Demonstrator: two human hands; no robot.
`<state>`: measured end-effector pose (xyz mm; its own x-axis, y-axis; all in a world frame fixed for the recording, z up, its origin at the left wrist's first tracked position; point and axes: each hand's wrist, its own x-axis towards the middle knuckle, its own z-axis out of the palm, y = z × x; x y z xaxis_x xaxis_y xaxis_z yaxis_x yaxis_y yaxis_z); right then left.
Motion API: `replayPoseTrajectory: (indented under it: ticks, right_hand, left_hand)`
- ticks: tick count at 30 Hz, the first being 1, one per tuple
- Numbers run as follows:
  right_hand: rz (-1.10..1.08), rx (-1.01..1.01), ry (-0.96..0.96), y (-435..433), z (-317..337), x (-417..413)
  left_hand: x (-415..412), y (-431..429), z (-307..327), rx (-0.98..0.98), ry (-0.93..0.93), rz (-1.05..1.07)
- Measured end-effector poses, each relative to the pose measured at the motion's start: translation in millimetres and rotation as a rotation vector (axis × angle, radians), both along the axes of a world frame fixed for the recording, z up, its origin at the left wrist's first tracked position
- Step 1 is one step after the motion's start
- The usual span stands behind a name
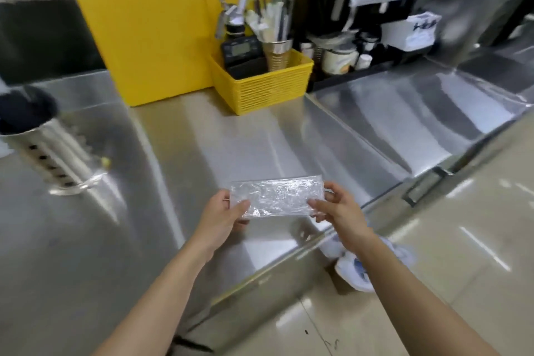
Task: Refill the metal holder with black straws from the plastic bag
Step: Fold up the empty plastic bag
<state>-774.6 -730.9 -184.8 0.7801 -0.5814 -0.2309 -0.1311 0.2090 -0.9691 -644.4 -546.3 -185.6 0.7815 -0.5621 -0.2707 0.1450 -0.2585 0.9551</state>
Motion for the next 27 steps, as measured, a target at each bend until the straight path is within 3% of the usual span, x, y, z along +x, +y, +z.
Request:
replayPoseTrajectory:
  ticks: [12,20,27]
  right_hand:
    - [-0.419,0.032,0.027,-138.4,-29.4,-130.4]
    - [-0.618,0.042,0.236,-230.3,-62.7,-200.8]
    - [-0.577,0.049,0.378,-297.4,-92.6,-227.2]
  left_hand:
    - [-95.0,-183.2,-15.4,0.024,0.030,-0.249]
    - [-162.0,-303.8,-65.8,0.101,0.198,-0.459]
    - [-190.9,-365.4,-107.7,0.295,0.278,-0.341]
